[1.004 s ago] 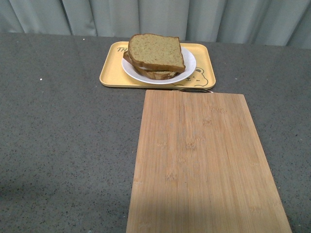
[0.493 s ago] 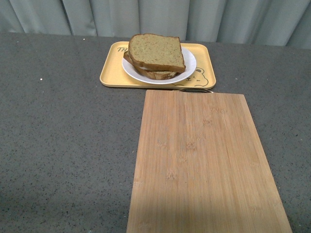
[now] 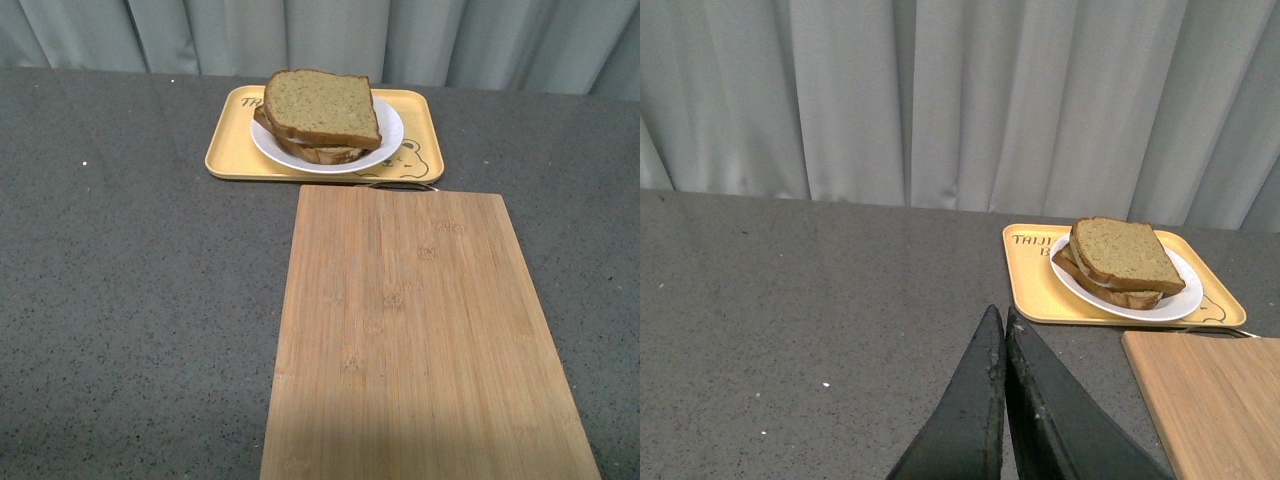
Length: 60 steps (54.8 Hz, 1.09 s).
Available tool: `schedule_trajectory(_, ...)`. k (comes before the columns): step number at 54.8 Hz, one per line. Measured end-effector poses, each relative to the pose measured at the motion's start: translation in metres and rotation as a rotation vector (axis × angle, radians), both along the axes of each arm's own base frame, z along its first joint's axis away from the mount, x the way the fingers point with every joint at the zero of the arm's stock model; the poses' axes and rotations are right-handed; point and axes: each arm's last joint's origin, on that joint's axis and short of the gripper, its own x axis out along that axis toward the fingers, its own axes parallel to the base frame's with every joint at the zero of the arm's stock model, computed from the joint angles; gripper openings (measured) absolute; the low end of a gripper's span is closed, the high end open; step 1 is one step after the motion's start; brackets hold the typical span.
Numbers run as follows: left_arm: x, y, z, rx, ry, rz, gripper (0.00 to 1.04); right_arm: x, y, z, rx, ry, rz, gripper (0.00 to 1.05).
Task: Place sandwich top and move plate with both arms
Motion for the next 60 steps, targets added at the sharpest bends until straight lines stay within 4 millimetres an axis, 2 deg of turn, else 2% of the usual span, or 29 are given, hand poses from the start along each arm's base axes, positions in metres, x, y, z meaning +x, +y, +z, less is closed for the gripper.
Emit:
schedule_trajectory(40, -0.020, 0.000, -0.004, 0.000, 0.007, 0.000, 0.04, 0.000, 0.000, 0.000, 0.000, 0.000, 0.000, 0.95)
schedule_trajectory(47, -0.020, 0.000, -0.003, 0.000, 0.006, 0.000, 0.37, 0.000, 0.000, 0.000, 0.000, 0.000, 0.000, 0.95)
schedule_trajectory(60, -0.020, 0.000, -0.003, 0.000, 0.006, 0.000, 0.79, 0.000, 0.000, 0.000, 0.000, 0.000, 0.000, 0.95)
